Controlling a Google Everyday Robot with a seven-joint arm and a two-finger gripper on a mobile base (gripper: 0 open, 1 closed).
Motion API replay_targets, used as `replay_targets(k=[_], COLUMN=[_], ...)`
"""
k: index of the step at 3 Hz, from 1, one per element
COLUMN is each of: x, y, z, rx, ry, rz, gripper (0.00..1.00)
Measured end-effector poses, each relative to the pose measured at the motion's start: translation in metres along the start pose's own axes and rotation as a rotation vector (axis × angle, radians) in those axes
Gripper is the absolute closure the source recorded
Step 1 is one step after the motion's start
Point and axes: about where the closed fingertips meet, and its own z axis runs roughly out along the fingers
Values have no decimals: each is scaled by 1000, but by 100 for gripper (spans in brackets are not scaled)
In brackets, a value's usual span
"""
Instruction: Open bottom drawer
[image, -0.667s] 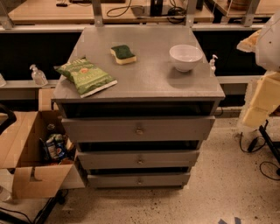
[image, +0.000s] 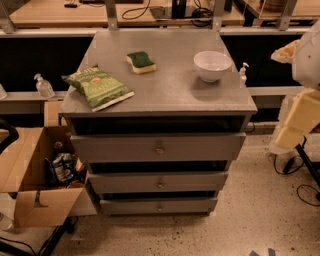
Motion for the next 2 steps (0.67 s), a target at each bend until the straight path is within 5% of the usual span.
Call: replay_targets(k=[1,2], x=[23,31], y=[4,-2], z=[43,67], rx=[58,109], ry=[-103,-127], rz=[-6,-16], gripper=[0,0])
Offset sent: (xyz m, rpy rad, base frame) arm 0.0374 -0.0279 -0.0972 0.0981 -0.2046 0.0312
